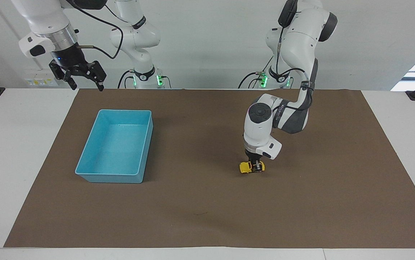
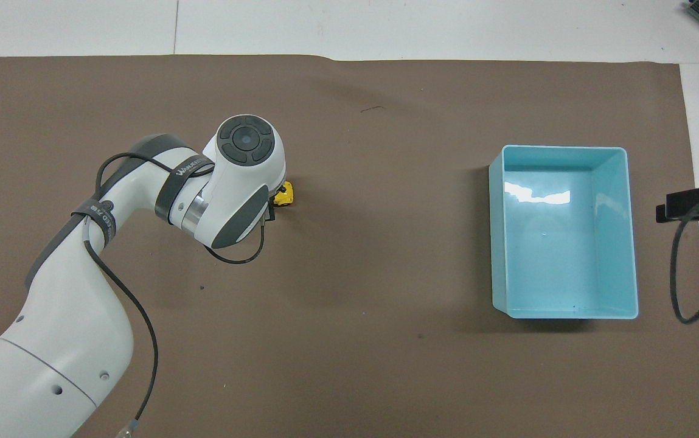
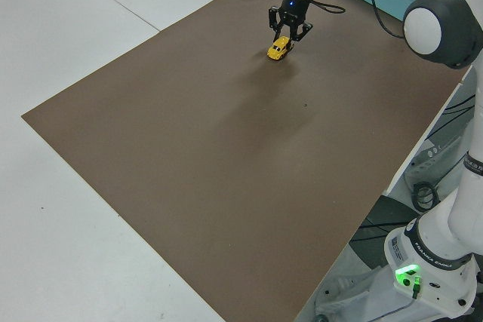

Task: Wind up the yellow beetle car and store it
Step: 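Release the car with the left gripper so it rolls toward the box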

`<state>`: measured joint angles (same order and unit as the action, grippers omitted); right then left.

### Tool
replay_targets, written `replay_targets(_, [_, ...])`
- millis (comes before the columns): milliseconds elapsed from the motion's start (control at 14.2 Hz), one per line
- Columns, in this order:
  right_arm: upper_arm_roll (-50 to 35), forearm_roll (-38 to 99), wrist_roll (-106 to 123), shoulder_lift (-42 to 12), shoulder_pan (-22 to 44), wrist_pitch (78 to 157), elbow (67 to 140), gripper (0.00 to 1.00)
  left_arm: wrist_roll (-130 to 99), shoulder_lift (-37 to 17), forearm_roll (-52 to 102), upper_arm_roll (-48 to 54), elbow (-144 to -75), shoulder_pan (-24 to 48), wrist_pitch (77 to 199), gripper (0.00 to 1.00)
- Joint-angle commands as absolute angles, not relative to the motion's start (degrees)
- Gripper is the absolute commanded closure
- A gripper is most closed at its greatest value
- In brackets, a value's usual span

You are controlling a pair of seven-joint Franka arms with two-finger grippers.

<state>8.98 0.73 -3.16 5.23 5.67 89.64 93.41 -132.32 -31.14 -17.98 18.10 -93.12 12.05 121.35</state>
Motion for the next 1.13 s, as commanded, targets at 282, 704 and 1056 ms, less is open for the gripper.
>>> replay_targets(282, [8.79,1.32,-2.20,5.71,5.27,89.82,93.78,0.00,-130.96,-31.90,-18.81,16.61,-95.89,10.90,123.75,1.00])
replay_targets(704, [8.79,1.32,-2.20,5.71,5.27,89.82,93.78,0.00,-129.82,-30.77,-18.81,16.52,-95.80,10.90,123.40,0.00])
replay_targets(1056, [8.79,1.32,-2.20,5.71,5.36,89.82,93.78,0.00,-129.90,-30.50,-18.72,16.44,-95.63,10.90,123.40,0.00])
